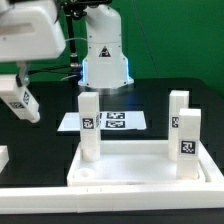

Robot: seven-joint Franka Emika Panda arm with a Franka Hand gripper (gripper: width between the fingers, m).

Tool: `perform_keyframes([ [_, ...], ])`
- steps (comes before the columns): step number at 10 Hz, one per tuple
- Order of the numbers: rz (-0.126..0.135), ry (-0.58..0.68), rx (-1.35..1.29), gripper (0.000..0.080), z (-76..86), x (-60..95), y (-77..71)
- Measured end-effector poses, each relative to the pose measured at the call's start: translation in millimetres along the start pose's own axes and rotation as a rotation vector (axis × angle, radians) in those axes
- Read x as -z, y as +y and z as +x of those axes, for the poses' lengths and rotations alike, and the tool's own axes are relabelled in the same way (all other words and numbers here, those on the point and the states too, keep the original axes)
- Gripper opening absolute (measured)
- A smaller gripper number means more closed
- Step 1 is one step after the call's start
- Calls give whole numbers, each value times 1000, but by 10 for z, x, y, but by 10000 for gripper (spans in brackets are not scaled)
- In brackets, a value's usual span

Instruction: Assemble desk

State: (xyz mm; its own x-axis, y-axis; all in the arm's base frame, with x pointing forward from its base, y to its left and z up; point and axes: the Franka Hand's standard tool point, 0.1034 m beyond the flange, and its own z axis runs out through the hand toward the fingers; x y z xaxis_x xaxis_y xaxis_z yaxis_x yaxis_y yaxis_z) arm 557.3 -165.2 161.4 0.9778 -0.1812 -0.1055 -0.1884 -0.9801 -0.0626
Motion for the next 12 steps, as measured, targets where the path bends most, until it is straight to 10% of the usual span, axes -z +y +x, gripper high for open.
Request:
perform_keyframes([
  [3, -38, 320, -6, 287, 551, 490, -428],
  [4, 37, 327, -90, 287, 452, 446, -448],
  [7, -45, 532, -80, 287, 522, 438, -334],
  [12, 20, 504, -141, 288, 482, 206, -987],
])
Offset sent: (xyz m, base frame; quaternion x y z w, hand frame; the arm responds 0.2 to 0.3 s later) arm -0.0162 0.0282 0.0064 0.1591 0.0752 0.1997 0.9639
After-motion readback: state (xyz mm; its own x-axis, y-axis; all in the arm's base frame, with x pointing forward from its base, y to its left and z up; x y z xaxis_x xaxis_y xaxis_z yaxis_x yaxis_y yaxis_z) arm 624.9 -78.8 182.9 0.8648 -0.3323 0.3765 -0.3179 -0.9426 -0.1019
